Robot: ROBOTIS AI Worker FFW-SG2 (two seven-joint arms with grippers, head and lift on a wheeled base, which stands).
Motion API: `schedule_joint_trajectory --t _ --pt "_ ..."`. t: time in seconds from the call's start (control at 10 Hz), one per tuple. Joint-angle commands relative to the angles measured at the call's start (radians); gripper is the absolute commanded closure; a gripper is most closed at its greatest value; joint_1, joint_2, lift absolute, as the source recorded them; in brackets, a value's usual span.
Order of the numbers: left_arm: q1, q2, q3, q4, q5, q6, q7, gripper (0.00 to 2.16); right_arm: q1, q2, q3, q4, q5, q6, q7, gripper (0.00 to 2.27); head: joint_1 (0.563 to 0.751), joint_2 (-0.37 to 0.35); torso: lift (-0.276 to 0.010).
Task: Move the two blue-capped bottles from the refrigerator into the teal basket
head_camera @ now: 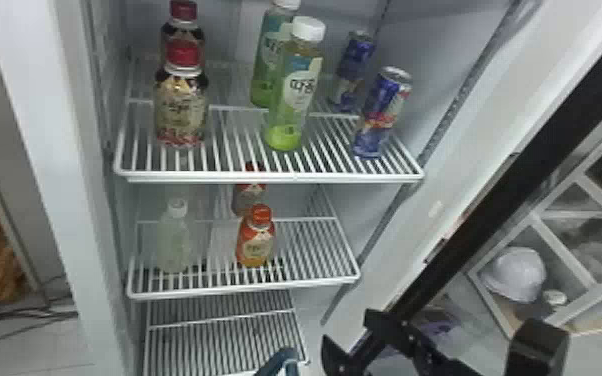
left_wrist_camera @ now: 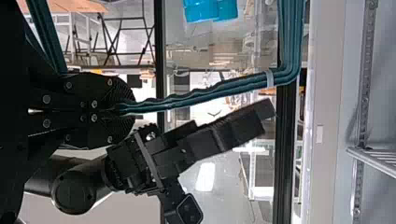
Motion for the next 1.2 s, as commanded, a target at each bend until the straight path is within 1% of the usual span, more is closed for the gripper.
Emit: schedule_joint_trajectory --t 0.0,0.1,0.2,0.3,0.6,0.8,1.1 --pt "0.000 -0.003 0.000 0.000 0.000 0.000 0.000 1.15 -0.022 0.021 0.004 0.042 0.013 -0.123 -0.003 0.42 0.695 -0.350 -0.136" --pt "0.000 -0.004 0.002 0.000 0.000 0.000 0.000 1.15 -0.036 0.030 0.021 0.079 0.032 -0.236 -0.018 0.42 0.695 -0.350 -0.136" --pt "0.000 -0.004 0.000 0.000 0.000 0.000 0.000 1.15 -0.044 0.035 0.044 0.103 0.042 -0.314 -0.037 0.43 0.695 -0.350 -0.136" --pt "0.000 -0.006 0.002 0.000 0.000 0.000 0.000 1.15 -0.053 0.040 0.066 0.135 0.047 -0.385 -0.063 0.43 0.695 -0.350 -0.136" --pt "0.000 -0.007 0.002 0.000 0.000 0.000 0.000 1.15 -0.103 0.063 0.089 0.238 0.062 -0.579 -0.166 0.40 0.695 -0.350 -0.136" --pt "-0.002 -0.007 0.002 0.000 0.000 0.000 0.000 1.15 -0.132 0.063 0.109 0.285 0.071 -0.623 -0.207 0.30 0.695 -0.350 -0.136" --pt "-0.005 -0.007 0.002 0.000 -0.002 0.000 0.001 1.15 -0.181 0.060 0.130 0.368 0.105 -0.687 -0.262 0.29 0.695 -0.350 -0.136"
